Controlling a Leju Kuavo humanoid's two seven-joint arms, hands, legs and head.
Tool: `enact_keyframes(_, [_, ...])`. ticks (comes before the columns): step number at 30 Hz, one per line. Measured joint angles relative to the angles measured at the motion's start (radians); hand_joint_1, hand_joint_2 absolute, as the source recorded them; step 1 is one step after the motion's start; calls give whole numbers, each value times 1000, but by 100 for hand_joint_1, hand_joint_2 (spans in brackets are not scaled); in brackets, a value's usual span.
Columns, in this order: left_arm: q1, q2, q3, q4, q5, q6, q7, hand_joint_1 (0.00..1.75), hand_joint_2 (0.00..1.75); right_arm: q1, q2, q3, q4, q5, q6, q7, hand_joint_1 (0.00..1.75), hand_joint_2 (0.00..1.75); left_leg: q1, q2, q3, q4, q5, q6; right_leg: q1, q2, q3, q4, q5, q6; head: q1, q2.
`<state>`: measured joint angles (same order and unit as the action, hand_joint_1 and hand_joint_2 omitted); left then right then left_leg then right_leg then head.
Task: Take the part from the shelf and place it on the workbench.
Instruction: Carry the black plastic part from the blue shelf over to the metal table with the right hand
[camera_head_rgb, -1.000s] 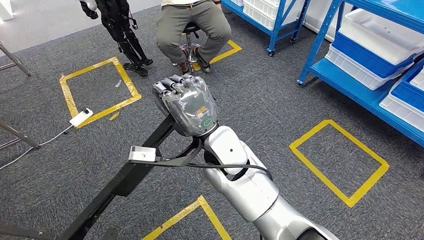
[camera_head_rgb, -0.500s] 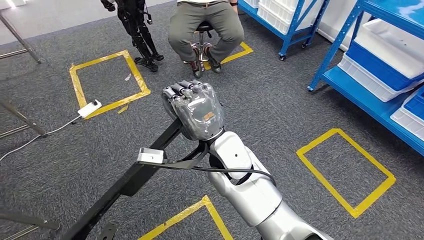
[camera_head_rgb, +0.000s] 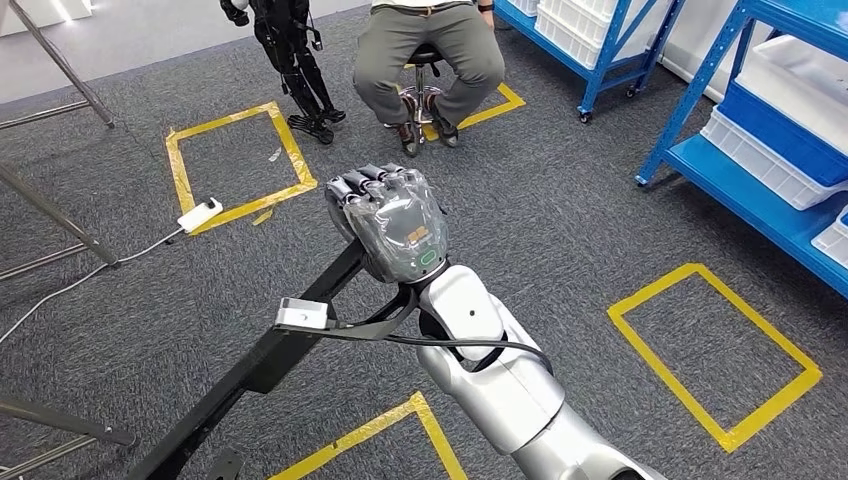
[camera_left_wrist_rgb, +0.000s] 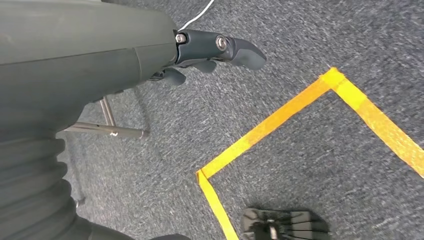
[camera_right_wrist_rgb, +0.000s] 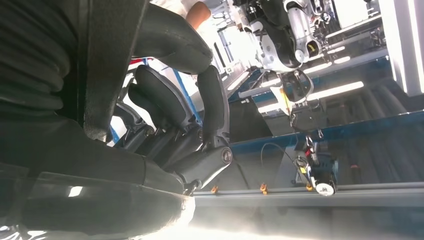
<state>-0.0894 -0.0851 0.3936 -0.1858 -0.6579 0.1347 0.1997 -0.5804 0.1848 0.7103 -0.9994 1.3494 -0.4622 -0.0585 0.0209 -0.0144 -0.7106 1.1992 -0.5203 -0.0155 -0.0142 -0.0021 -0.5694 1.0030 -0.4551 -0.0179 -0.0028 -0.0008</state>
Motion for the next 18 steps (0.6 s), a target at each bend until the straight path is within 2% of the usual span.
enact_keyframes(1, [0,0,-1,0,0,0,0,0,175,1,0,0,0,1,0,1,175,175,1,2,-31,62,-22,-3,2,-5,0,0,-1,-1,0,0])
enact_keyframes(2, [0,0,-2,0,-1,0,0,0,175,2,0,0,0,3,0,1,175,175,1,4,-49,96,-27,-5,3,-9,0,0,-1,-1,0,0])
enact_keyframes(3, [0,0,-2,0,-1,0,0,0,175,2,0,0,0,4,0,1,175,175,1,6,-47,89,-13,-5,4,-14,1,0,-2,-2,0,0])
enact_keyframes(4, [0,1,-2,0,-2,-1,0,0,175,2,0,0,0,5,0,2,175,175,1,10,-24,42,18,-3,4,-18,3,1,-3,-2,0,0])
enact_keyframes(5, [0,1,-2,0,-2,-1,0,0,175,2,1,0,0,6,0,2,175,175,1,21,14,-32,55,0,5,-22,6,0,-5,-2,0,0])
enact_keyframes(7, [-2,2,-2,-1,-3,-3,0,0,175,1,1,0,-1,6,0,4,175,175,-7,47,78,-155,97,9,13,-30,9,2,-10,2,0,0])
enact_keyframes(9, [-4,2,-3,-1,-3,-3,0,0,175,1,1,-1,-1,8,-1,5,175,175,-16,52,91,-187,99,18,20,-40,9,0,-13,8,0,0])
enact_keyframes(11, [-4,1,-3,-1,-5,-3,0,0,175,1,1,-2,-2,10,-2,6,175,175,-15,37,92,-194,104,31,20,-48,8,2,-18,16,1,0])
enact_keyframes(12, [-4,1,-3,-1,-7,-2,0,0,175,1,1,-3,-2,12,-3,7,175,175,-13,31,95,-198,108,38,20,-43,2,18,-28,18,1,0])
enact_keyframes(13, [-4,0,-3,-1,-8,-1,0,0,175,1,1,-5,-3,13,-4,8,175,175,-10,24,97,-203,111,46,20,-34,-13,53,-47,18,2,0])
enact_keyframes(14, [-4,0,-3,-1,-10,0,0,0,175,1,-1,-6,-3,14,-4,9,175,175,-8,16,98,-205,113,51,18,-21,-41,111,-74,15,4,0])
enact_keyframes(16, [-4,0,-3,-1,-11,0,0,0,175,6,-6,-8,-3,14,-5,10,175,175,-8,-1,96,-205,114,55,14,-6,-109,252,-128,10,8,0])
enact_keyframes(17, [-3,0,-3,-1,-11,0,0,0,175,9,-10,-9,-3,14,-5,10,175,175,-8,-11,95,-204,114,55,13,-4,-132,297,-140,13,8,0])
enact_keyframes(18, [-2,0,-3,-1,-11,0,0,0,175,12,-12,-9,-3,14,-5,10,175,175,-8,-20,95,-204,114,55,12,-3,-137,301,-135,19,9,0])
